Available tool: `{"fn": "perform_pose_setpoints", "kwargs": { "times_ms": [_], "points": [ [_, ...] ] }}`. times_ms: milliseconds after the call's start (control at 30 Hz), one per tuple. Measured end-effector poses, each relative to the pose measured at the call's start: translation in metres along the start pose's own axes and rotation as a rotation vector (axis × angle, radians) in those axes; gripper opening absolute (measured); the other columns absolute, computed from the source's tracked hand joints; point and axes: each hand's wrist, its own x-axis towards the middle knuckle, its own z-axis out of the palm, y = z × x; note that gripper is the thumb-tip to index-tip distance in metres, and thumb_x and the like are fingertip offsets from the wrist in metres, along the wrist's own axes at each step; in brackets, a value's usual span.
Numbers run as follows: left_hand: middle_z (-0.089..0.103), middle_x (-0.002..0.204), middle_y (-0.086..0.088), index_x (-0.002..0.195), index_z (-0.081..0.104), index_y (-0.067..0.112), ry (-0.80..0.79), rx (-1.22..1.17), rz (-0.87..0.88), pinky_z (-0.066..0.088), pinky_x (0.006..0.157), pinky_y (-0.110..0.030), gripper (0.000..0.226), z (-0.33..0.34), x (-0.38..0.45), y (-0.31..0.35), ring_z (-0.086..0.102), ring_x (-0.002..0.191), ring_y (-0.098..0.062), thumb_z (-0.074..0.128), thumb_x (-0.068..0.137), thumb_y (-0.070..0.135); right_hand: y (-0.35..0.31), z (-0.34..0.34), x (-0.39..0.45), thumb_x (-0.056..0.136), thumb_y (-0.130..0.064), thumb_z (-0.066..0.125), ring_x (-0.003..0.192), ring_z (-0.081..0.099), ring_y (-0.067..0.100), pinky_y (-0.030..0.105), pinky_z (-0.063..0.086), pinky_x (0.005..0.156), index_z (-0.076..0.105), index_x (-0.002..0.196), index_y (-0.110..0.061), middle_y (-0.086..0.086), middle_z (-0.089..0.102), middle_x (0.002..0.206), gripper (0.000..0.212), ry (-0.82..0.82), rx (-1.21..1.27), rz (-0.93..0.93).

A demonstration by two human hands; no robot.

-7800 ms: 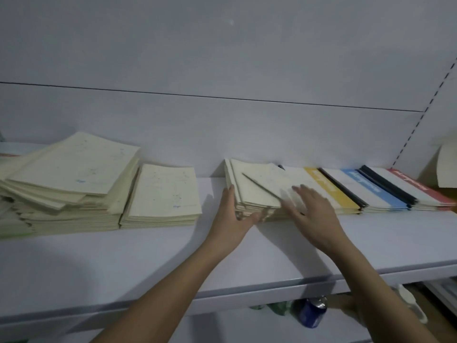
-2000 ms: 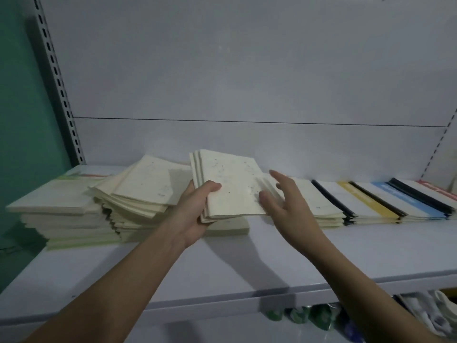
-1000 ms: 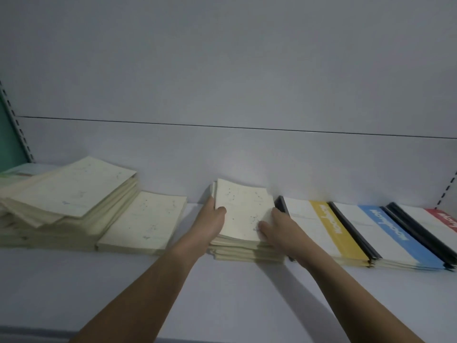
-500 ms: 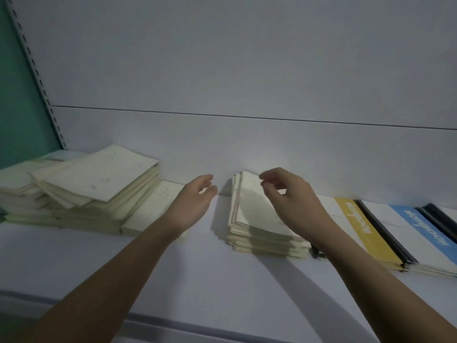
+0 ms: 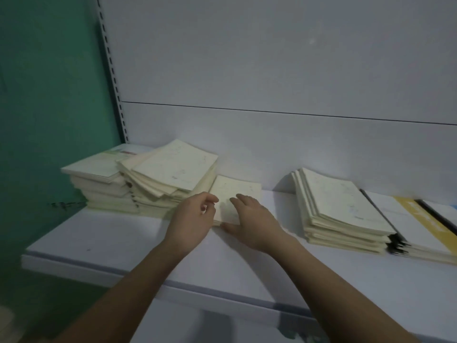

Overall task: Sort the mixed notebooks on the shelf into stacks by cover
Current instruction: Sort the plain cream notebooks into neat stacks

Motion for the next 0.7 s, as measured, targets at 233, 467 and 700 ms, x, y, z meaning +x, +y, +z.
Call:
{"fn": "perform_pose_setpoints", "kwargs": {
  "times_ms": [233,467,700],
  "points": [
    [0.069,0.091,0.006,0.095,0.069,0.021,-0.139,-0.031,-0.017,0.05,0.073,-0.026,0.016,-0.028,-0.002,-0.048,0.064,0.085,-0.009,0.053,0.095,0.019,-0.009,0.02,0.002,0.102,-0.044,0.037,0.112,0.052,0.024,0.038,0.042,0.089,0.054,0.121,-0.018,0.001,0.056,0.122,0.037,0.007,-0.093,0.082],
    [0.072,0.094,-0.014,0.108,0.062,0.006,-0.394,-0.624,-0.4,0.055,0.062,-0.034,0.04,-0.04,-0.005,-0.031,0.067,0.071,-0.026,0.049,0.099,0.042,-0.021,0.014,-0.04,0.101,-0.05,0.025,0.105,0.061,0.023,0.039,0.051,0.085,0.052,0.132,-0.036,0.002,0.065,0.124,0.043,0.284,0.151,0.182],
    [0.069,0.106,-0.019,0.129,0.053,0.001,-0.712,-1.023,-0.64,0.061,0.066,-0.044,0.032,-0.04,0.001,0.005,0.066,0.091,-0.033,0.05,0.097,0.008,-0.039,-0.005,-0.085,0.093,-0.059,0.028,0.123,0.05,0.002,0.02,0.04,0.1,0.054,0.134,-0.04,-0.021,0.053,0.137,0.052,0.155,0.111,0.04]
  ]
}}
